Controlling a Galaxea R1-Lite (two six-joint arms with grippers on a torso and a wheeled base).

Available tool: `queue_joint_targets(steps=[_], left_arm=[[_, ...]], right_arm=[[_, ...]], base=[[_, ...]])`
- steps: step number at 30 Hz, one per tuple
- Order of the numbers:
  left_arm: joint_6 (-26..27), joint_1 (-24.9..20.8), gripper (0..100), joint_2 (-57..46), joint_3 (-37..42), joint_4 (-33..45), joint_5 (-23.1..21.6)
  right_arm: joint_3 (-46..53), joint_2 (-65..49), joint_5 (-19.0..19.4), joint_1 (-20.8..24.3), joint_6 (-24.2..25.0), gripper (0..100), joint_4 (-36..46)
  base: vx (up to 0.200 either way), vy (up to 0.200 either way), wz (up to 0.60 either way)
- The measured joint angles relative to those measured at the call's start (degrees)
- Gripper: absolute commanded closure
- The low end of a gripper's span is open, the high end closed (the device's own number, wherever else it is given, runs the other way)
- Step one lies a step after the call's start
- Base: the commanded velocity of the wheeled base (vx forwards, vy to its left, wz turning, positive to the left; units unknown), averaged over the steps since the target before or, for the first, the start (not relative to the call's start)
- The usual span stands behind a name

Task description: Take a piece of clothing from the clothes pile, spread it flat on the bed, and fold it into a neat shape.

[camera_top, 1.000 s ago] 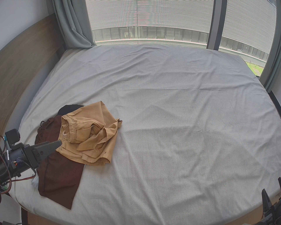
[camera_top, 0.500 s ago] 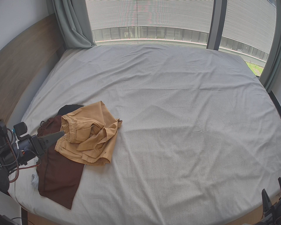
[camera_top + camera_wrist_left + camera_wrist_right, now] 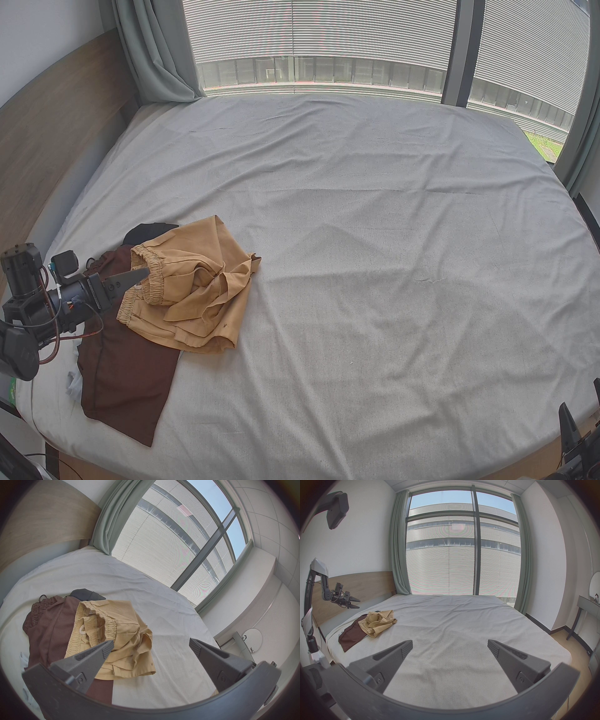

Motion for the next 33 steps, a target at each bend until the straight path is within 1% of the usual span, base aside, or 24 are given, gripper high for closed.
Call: queue_joint_targets(steps=[4,10,16,33], left_arm=[[0.0,0.4,0,2.9,-1.4,-1.9,0.0],[-0.1,0.8,0,8.2,-2.4,-6.8,0.4],[-0.1,1.3,0,13.2,-3.8,-9.7,0.1],[-1.2,0.6,0,21.4,-12.1,-9.7,-0.2]], right_arm=[[0.0,0.0,0.0,0.0,0.0,0,0.0],[0.0,0.0,0.0,0.0,0.0,0,0.0],[0.0,0.0,0.0,-0.1,0.0,0,0.0],[0.0,0.0,0.0,0.0,0.0,0,0.0]], base=[[0.0,0.0,0.0],[0.0,0.0,0.0],[0.0,0.0,0.0],[0.0,0.0,0.0]])
